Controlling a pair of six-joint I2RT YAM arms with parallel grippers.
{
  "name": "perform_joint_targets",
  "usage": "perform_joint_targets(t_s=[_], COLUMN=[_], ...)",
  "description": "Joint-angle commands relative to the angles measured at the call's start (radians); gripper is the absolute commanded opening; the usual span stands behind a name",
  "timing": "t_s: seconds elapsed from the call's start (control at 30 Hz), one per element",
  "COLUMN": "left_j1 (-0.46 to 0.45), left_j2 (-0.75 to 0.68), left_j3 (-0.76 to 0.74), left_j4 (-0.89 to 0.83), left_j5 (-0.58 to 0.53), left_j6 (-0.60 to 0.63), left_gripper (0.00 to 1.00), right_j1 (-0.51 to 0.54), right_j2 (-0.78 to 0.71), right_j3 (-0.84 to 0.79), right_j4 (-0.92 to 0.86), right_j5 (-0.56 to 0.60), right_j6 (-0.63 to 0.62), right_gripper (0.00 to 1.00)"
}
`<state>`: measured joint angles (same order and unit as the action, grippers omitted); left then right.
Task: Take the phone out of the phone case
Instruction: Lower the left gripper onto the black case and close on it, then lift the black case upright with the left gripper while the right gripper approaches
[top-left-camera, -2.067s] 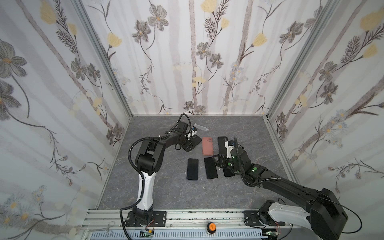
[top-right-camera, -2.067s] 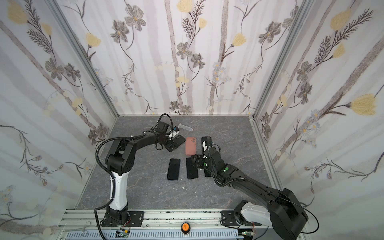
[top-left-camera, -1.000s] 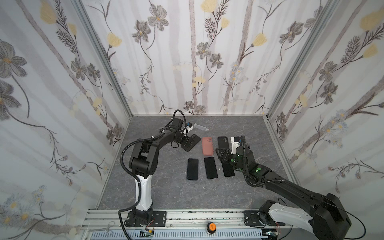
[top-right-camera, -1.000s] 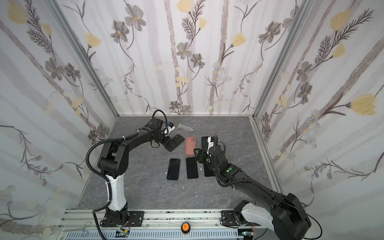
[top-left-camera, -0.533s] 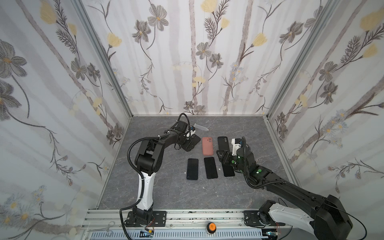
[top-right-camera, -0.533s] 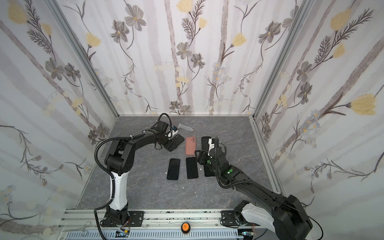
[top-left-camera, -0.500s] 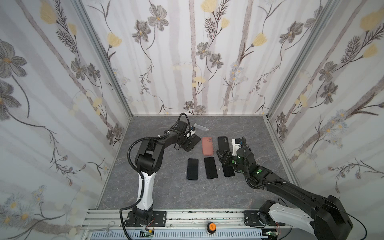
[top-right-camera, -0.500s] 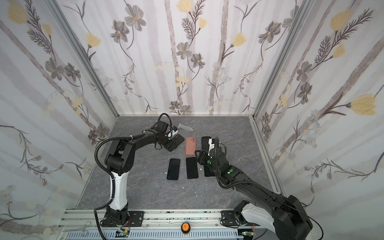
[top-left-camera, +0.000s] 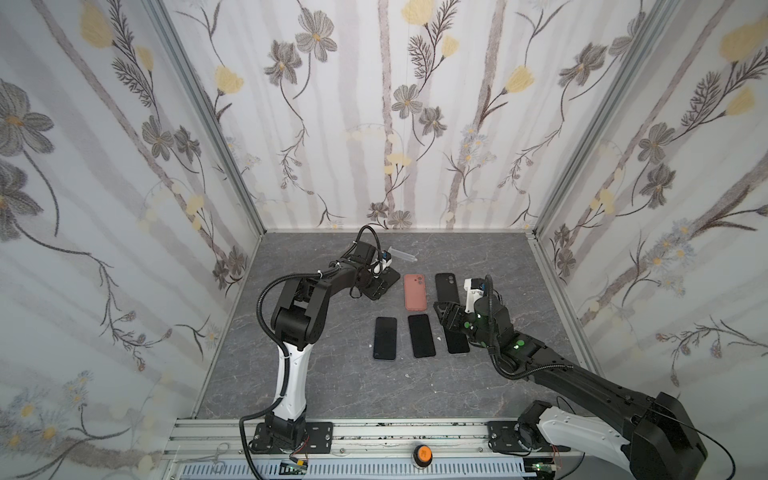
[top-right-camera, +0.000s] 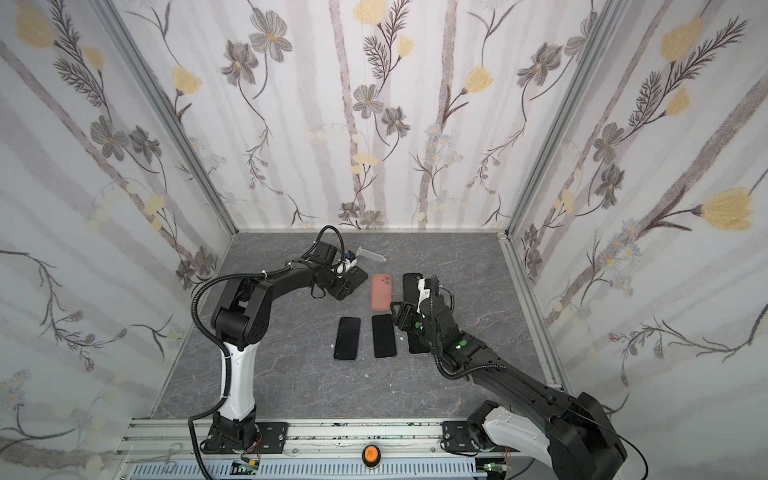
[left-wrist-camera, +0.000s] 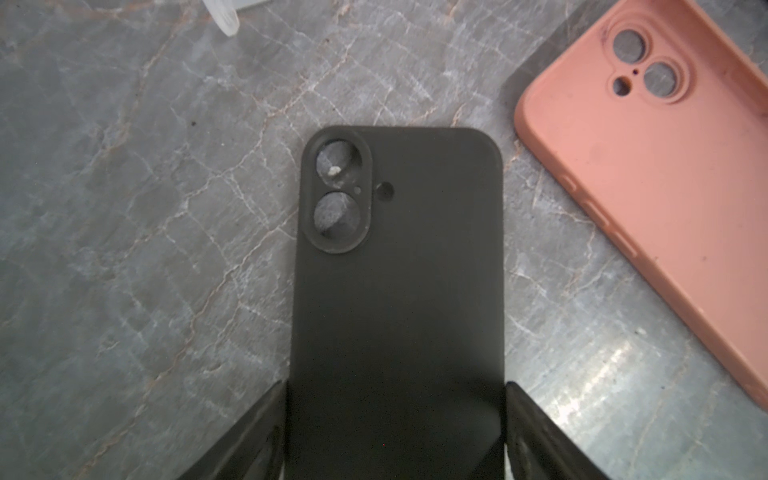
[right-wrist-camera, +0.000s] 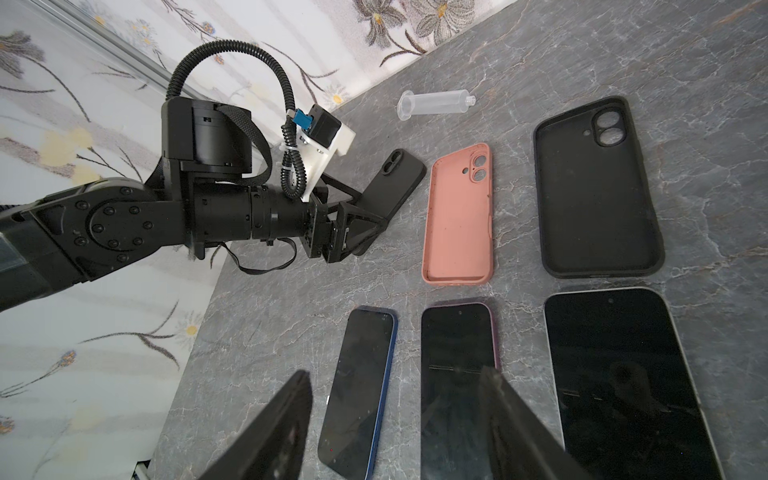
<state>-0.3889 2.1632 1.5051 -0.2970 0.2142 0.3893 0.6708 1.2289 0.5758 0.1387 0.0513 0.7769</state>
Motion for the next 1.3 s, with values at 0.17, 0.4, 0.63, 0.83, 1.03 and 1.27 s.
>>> perform_joint_targets(t_s=[0.17, 0.4, 0.63, 0.83, 1.03, 1.27], left_j1=[0.004, 0.025, 0.031, 0.035, 0.033, 0.033], left_j2=[-0.008, -0.034, -0.082, -0.198, -0.361, -0.571], left_j3=[-0.016, -0.006, -0.011, -0.036, -0.089, -0.249], left_j4=[-0.070, -0.069, -0.067, -0.023, 0.089, 0.369], left_j5=[0.043, 0.096, 0.157, 0.277, 0.412, 0.553], left_j6=[-0.019, -0.052, -0.084, -0.163, -0.282, -0.512], left_gripper=[0.75, 0.70, 0.70, 0.72, 0.72, 0.72], right_j1=[-0.002, -0.004, -0.010, -0.052, -0.136, -0.183], right_j2=[-0.006, -0.009, -0.025, -0.030, -0.016, 0.034], right_j3=[-0.008, -0.011, -0.014, 0.001, 0.004, 0.019], right_j4=[0.027, 0.036, 0.038, 0.088, 0.265, 0.527], right_j5=[0.004, 0.009, 0.022, -0.013, -0.185, -0.365], right_j6=[0.013, 0.021, 0.025, 0.025, 0.034, 0.055], right_gripper=[0.65, 0.65, 0.64, 0.64, 0.63, 0.62])
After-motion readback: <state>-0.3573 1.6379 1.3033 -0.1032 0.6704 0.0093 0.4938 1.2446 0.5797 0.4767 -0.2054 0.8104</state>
